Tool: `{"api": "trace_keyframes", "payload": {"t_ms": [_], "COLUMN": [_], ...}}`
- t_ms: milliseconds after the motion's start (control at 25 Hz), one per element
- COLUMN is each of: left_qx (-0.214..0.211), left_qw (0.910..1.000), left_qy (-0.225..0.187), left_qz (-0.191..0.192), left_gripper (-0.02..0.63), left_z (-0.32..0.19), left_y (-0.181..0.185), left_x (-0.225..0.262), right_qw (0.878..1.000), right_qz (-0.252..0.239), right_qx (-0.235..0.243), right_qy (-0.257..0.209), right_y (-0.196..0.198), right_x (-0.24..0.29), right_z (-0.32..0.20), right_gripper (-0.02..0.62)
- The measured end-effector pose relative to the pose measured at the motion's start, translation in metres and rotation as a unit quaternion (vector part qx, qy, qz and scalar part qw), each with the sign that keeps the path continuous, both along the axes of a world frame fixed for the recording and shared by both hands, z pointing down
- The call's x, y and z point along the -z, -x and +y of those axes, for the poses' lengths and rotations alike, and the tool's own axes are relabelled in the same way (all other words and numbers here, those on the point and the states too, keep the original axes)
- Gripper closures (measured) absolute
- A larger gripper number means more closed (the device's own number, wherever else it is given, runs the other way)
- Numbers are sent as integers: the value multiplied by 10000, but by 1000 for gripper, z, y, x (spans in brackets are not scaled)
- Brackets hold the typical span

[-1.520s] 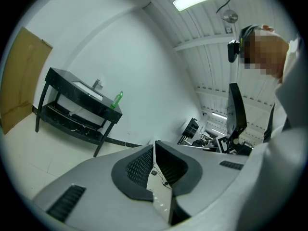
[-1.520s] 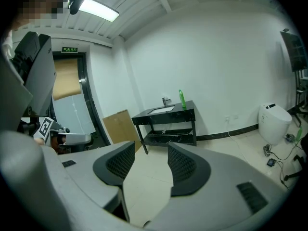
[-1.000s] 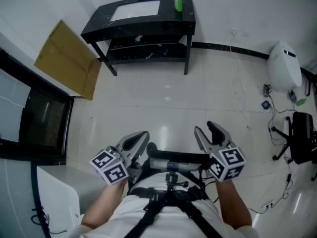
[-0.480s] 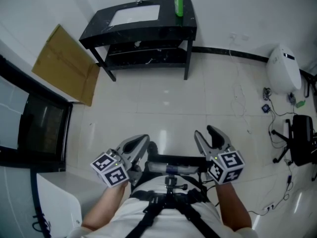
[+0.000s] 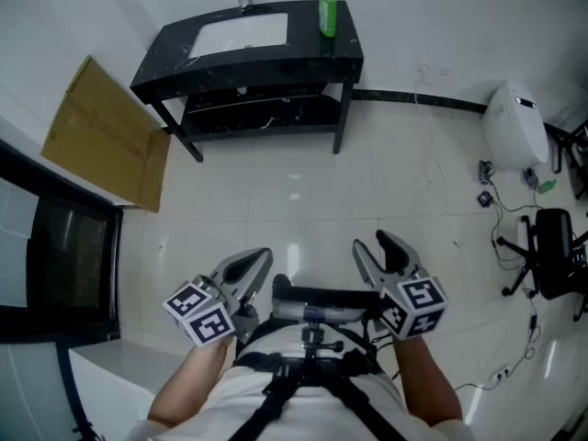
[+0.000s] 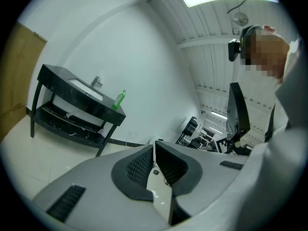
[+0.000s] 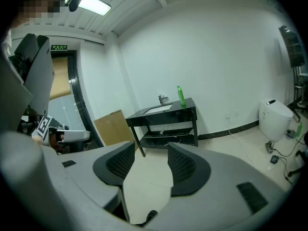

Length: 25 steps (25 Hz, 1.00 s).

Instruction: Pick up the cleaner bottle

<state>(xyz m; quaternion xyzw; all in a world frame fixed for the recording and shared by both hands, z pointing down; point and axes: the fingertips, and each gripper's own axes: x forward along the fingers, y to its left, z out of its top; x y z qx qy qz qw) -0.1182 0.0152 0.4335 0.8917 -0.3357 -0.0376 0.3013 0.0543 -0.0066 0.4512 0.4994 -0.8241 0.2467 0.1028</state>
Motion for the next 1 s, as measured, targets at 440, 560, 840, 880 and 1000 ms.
{"api": "trace_keyframes", "payload": {"t_ms": [440,560,840,880,1000], "left_qx": [26,-39,-158,-166,-172], "left_qw": [10000,10000,9998,9998,9998], "left_qy": [23,16,4,9,34], "left_qz": [24,-8,75,85,100], "left_gripper": [606,606,606,606,606], "left_z": [-68,-82,-110,-113,-122], "left_y": [83,98,113,113,113], "left_x": [-4,-4,-4,-5,-7], "right_qw": [9998,9997,9994,9994,9994], "right_qz": [176,215,306,308,315], "right_qx": [26,-44,-133,-148,-156], "right_qy": [-109,-92,-81,-71,-51], "right_y": [79,94,110,110,111], "right_x": [5,7,7,8,11], "right_z": [-66,-77,-98,-100,-109], "right_gripper": [373,373,373,373,373]}}
